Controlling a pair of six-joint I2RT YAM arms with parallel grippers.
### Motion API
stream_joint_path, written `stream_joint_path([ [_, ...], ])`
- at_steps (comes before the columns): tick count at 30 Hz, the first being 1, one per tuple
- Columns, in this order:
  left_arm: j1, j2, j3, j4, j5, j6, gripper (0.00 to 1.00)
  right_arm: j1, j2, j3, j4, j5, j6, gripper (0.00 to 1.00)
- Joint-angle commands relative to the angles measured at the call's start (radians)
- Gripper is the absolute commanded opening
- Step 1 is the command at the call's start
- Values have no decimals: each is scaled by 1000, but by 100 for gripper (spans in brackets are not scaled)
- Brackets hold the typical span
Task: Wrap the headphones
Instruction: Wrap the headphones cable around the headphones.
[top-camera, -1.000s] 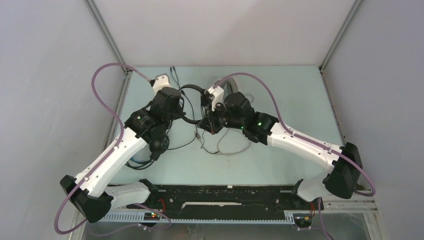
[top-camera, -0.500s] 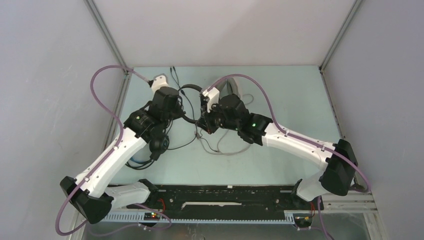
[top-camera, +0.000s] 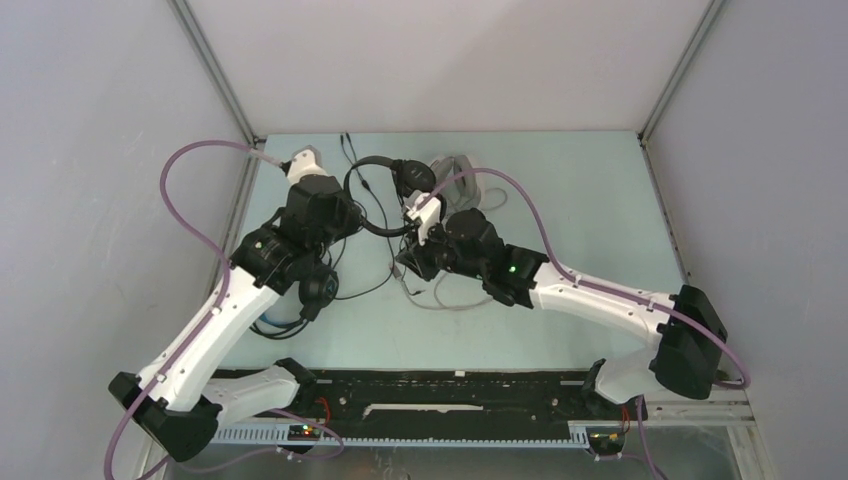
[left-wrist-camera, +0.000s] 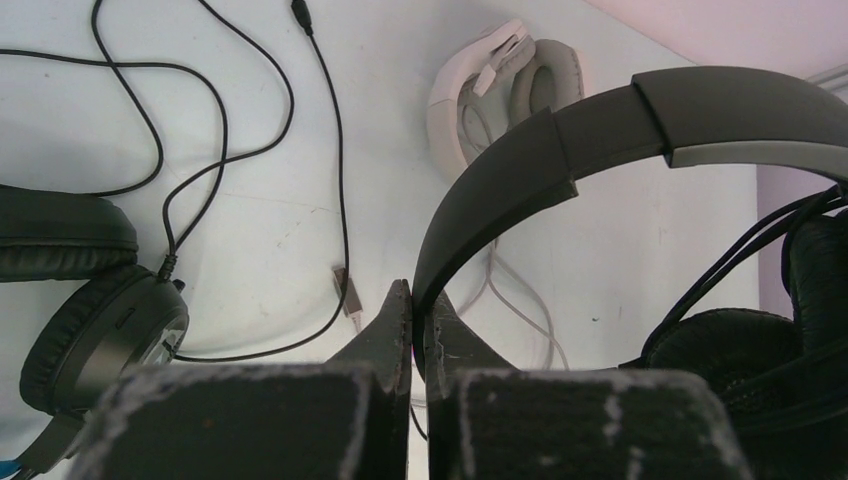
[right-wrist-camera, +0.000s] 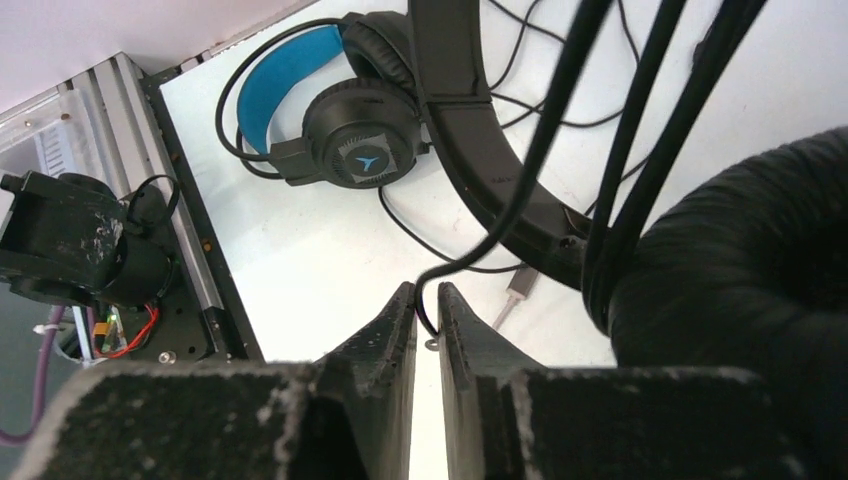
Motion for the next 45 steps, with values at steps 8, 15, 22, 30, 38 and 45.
stream_joint_path([
  [8,10,-51,51,55,43,-52,0,10,-144,-261,447,-16,-119,33],
  [15,10,-61,67,54,68,-58,0,3,-142,-420,706,-65,-187,51],
  [22,10,-70,97,36,95,-67,0,-14,-87,-517,947,-74,-257,56],
  [30,10,-90,134,34,159,-93,0,-48,37,-525,1164,-142,-309,63],
  [38,10,-101,141,50,209,-121,0,-73,177,-524,1363,-190,-310,62],
  [45,10,-111,133,77,245,-144,0,-87,249,-519,1379,-189,-272,53],
])
